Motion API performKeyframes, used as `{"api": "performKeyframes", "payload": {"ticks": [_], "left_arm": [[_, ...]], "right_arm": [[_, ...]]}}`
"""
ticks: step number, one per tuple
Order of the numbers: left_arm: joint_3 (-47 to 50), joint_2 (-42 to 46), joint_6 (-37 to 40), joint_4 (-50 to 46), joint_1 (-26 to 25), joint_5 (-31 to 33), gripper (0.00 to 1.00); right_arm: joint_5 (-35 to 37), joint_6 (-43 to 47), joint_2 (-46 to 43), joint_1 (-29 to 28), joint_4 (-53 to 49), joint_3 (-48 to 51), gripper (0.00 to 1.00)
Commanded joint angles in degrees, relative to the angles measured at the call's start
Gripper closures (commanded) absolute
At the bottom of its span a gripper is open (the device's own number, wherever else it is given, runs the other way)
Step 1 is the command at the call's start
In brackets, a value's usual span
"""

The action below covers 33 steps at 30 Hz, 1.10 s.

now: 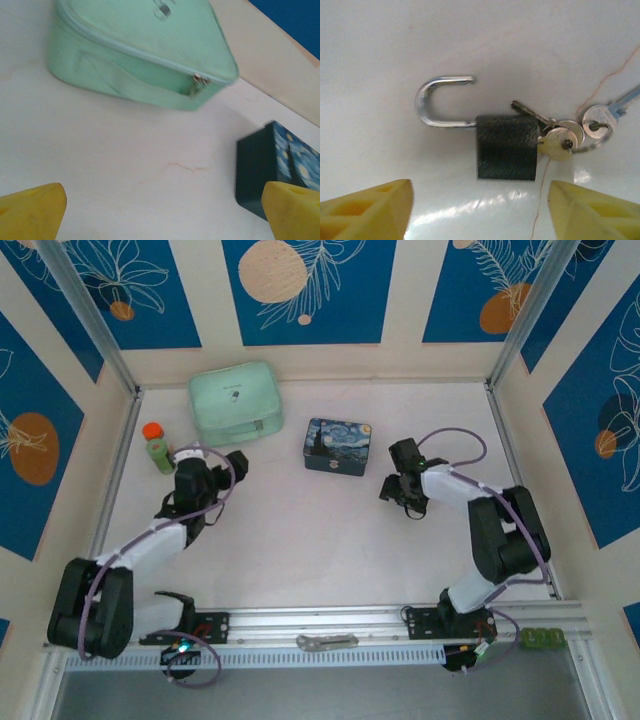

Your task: Unlock a padlock with a key

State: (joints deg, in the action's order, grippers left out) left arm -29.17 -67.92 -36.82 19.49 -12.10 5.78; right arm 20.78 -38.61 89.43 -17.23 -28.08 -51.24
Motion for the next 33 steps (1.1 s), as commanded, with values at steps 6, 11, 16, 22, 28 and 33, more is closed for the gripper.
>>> {"api": "performKeyframes", "payload": {"ticks": [6, 11, 16, 22, 28, 33], "left_arm": [[-4.17, 6.57, 18.73, -10.86, 4.3, 18.99, 0.0], [-1.57, 2.73, 23.31, -4.23, 5.37, 25.8, 0.0], [-0.02, -3.18, 27.61, 1.15, 5.42, 27.27, 0.0], [6.57, -9.77, 33.19, 22.32, 5.33, 25.82, 0.0], [9.82, -16.51, 36.44, 34.74, 5.33, 17.39, 0.0], [11.3, -17.77, 38.59, 38.22, 5.24, 10.9, 0.0]], "right_arm": [[1.53, 12.38, -8.26, 8.98, 5.22, -2.83, 0.2], [-0.06, 20.03, -4.39, 15.3, 17.46, -0.59, 0.22], [-0.15, 28.14, -1.11, 14.49, 33.19, 6.18, 0.22], [1.1, 30.45, -2.1, 13.75, 54.63, 15.71, 0.24], [0.02, 30.62, -4.26, 13.92, 68.91, 24.9, 0.01], [-5.73, 31.1, -3.76, 15.18, 70.84, 26.08, 0.01]]}}
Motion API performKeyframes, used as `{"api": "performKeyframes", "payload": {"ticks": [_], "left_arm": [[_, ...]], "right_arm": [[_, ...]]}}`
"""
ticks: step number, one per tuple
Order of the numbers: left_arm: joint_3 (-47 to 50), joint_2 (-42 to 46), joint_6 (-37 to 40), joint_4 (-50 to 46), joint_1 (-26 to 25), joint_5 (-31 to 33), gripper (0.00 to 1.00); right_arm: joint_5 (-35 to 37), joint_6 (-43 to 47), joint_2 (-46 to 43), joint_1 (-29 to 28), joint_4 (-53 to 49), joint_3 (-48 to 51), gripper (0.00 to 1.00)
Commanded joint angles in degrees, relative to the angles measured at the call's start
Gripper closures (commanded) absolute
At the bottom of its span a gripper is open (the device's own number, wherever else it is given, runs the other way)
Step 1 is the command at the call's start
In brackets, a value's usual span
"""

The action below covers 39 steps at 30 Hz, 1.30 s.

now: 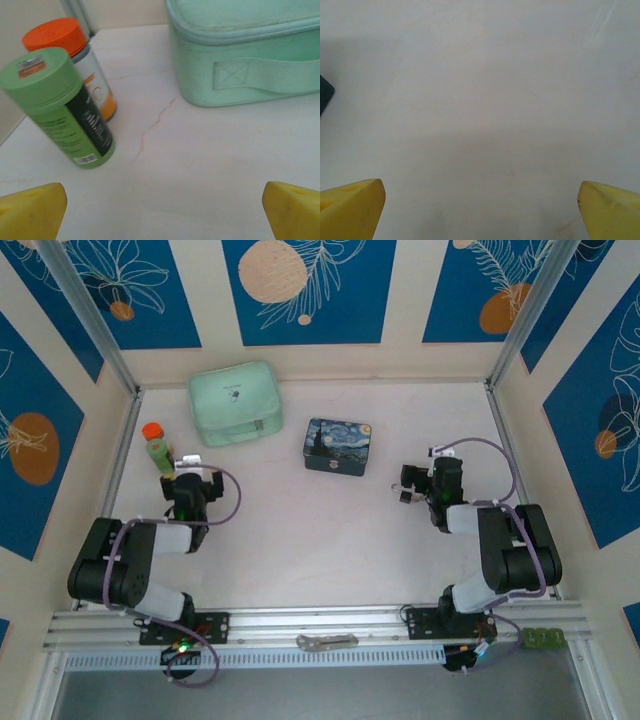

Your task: Unlock a padlock with a key

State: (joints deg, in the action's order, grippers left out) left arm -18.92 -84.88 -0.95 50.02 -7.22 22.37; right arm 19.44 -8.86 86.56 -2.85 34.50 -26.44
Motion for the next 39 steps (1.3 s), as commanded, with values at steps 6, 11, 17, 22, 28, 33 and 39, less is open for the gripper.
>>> {"api": "performKeyframes", "payload": {"ticks": [6, 11, 17, 22, 28, 33, 39], "left_arm": [[-0.23, -4.23, 3.09, 7.77, 0.37, -6.75, 0.0], [-1.1, -5.13, 3.55, 7.57, 0.19, -6.58, 0.0], [-1.19, -5.13, 3.51, 7.46, 0.2, -6.54, 0.0], [-1.12, -5.2, 3.54, 7.68, 0.19, -6.5, 0.0], [-1.12, -5.18, 3.5, 7.71, 0.21, -6.46, 0.0], [-1.12, -5.18, 3.5, 7.71, 0.19, -6.46, 0.0], [-1.21, -5.19, 3.35, 7.44, 0.19, -6.57, 0.0]], "right_arm": [[-3.12, 0.59, 0.92, 0.98, 14.65, 3.73, 0.01], [-2.9, 1.09, 0.79, 0.79, 14.47, 3.76, 0.01], [-2.95, 1.13, 0.62, 0.74, 13.92, 3.68, 0.01], [-3.0, 1.13, 0.62, 0.74, 14.01, 3.69, 0.01], [-2.97, 1.13, 0.62, 0.74, 13.99, 3.8, 0.01], [-2.98, 1.13, 0.61, 0.79, 14.01, 3.67, 0.01], [-2.93, 1.13, 0.62, 0.74, 13.96, 3.69, 0.01]]}}
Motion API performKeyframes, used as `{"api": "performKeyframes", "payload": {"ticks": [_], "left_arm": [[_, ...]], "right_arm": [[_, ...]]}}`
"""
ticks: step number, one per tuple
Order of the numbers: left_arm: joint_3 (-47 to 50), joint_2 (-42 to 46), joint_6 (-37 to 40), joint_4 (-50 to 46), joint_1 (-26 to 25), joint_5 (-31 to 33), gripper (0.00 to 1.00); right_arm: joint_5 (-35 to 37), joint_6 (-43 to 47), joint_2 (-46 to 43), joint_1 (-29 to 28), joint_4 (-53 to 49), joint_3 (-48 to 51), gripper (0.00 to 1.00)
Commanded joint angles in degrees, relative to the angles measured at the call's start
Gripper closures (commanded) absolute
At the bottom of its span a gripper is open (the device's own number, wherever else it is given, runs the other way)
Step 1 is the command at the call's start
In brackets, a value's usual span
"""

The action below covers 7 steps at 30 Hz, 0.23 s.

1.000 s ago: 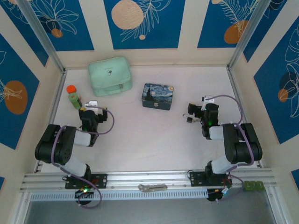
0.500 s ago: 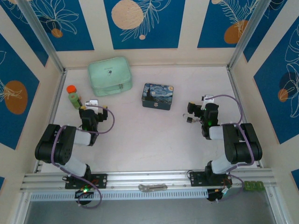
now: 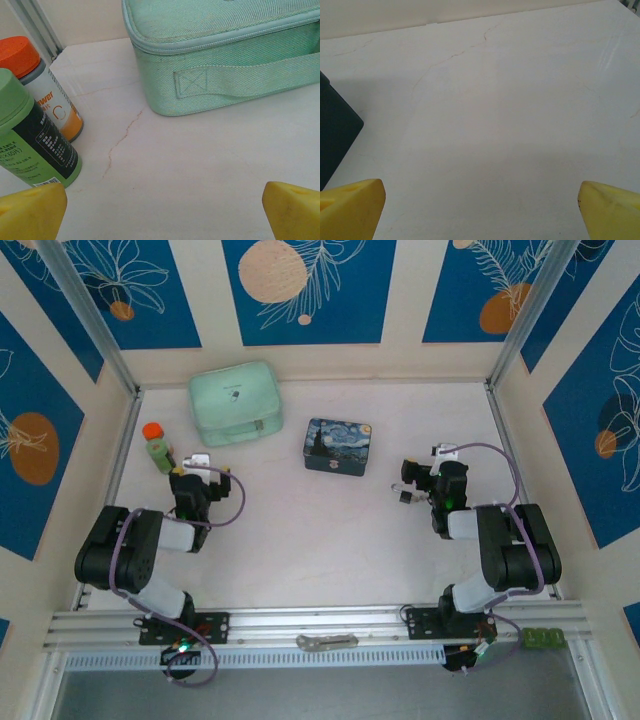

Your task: Unlock a padlock with a key

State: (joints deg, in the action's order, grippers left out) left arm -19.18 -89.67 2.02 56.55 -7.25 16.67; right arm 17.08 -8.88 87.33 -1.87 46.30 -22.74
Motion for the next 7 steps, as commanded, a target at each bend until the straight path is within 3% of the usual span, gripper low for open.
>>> {"api": "performKeyframes", "payload": {"ticks": [1, 7], "left_arm": [[-0.99, -0.41, 0.35, 0.84, 0.21, -0.89, 0.0], [-1.04, -0.45, 0.35, 0.77, 0.28, -0.89, 0.0]], "right_arm": [[-0.67, 1.1, -0.06, -0.24, 1.95, -0.18, 0.01], [-0.65, 1.16, -0.16, -0.17, 2.13, 0.0, 0.01]]}}
